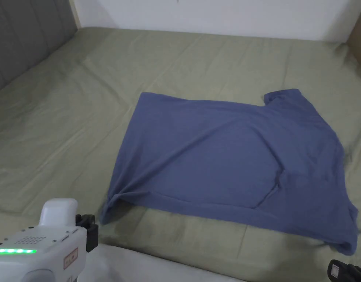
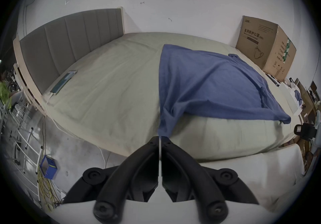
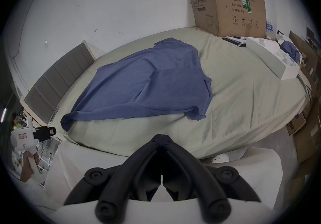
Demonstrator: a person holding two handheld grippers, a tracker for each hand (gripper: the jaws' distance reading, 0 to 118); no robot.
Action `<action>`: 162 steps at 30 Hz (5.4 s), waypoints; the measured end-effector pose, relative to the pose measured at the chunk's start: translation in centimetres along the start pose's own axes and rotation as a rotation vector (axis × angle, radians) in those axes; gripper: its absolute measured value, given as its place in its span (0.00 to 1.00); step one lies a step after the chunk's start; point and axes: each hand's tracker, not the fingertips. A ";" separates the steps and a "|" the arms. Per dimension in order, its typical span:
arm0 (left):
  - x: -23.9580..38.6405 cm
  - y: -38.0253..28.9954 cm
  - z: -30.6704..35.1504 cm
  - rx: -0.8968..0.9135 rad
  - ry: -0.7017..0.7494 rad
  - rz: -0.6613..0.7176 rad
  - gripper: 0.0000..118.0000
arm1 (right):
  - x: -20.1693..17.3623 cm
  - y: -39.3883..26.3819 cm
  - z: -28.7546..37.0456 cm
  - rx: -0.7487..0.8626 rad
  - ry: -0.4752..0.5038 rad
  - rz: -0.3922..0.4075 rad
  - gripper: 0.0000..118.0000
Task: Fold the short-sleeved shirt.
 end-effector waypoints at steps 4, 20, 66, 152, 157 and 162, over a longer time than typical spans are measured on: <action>0.9 1.5 -1.7 -0.034 -0.048 0.012 0.92 | 0.1 0.2 -0.4 -0.012 -0.007 -0.020 0.00; 1.7 2.4 -4.8 -0.130 -0.013 -0.010 0.00 | 3.1 2.5 -2.7 -0.038 -0.150 0.015 0.90; 2.5 19.0 -17.8 -0.128 0.004 0.017 0.95 | 5.2 17.5 -17.1 0.015 -0.242 0.118 0.91; -1.7 8.1 -9.2 -0.286 0.010 -0.093 0.48 | 7.6 7.1 -6.3 -0.246 -0.201 -0.128 0.99; -2.1 11.1 -7.8 -0.194 -0.086 -0.007 0.96 | 6.9 10.8 -4.6 -0.130 -0.196 -0.084 0.88; 1.5 15.7 -7.5 -0.044 -0.121 -0.069 0.12 | 5.6 16.8 -6.7 -0.038 -0.142 -0.010 0.05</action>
